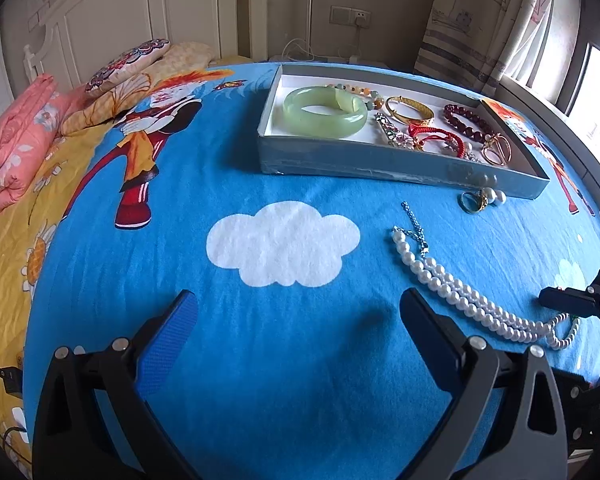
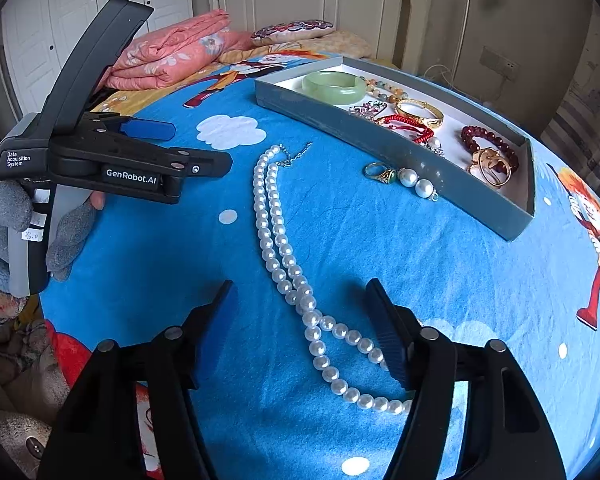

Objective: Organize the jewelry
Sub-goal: 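Grasp the pearl necklace with the right tool, then lift the pearl necklace with the right tool while the left tool grasps the gold ring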

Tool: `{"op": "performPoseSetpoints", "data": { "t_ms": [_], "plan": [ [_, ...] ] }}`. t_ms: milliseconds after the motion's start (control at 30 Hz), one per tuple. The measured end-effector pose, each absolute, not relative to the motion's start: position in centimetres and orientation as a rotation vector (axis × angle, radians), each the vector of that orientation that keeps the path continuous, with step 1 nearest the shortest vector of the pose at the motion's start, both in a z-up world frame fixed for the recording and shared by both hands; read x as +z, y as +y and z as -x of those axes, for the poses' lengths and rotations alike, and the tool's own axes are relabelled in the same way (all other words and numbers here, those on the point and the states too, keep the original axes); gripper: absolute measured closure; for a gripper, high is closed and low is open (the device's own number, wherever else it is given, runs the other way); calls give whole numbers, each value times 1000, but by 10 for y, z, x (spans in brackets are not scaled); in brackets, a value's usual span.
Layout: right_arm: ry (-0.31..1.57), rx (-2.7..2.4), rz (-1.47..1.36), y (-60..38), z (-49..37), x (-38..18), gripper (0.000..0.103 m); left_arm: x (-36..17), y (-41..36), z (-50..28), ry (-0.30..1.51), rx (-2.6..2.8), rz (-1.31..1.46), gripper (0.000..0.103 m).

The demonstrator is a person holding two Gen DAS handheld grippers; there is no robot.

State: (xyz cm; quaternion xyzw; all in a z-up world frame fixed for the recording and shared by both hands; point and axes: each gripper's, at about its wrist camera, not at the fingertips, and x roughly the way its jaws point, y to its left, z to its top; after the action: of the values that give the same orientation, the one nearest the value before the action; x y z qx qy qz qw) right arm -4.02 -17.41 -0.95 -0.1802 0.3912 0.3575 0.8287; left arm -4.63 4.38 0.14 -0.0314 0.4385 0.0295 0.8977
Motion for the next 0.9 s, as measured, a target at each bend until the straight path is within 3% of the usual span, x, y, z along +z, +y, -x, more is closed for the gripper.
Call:
{"op": "performPoseSetpoints", "data": {
  "t_ms": [367,533,900],
  "plan": [
    [799,718,397,-178,45,-8,94,-1,44,45,917,61,63,3],
    [785,657,360,-189,43,-4,94,-2,43,45,921,65,55,3],
    [669,446,-62,-293,25,17,94,4,25,43,928,31,-3,3]
  ]
}}
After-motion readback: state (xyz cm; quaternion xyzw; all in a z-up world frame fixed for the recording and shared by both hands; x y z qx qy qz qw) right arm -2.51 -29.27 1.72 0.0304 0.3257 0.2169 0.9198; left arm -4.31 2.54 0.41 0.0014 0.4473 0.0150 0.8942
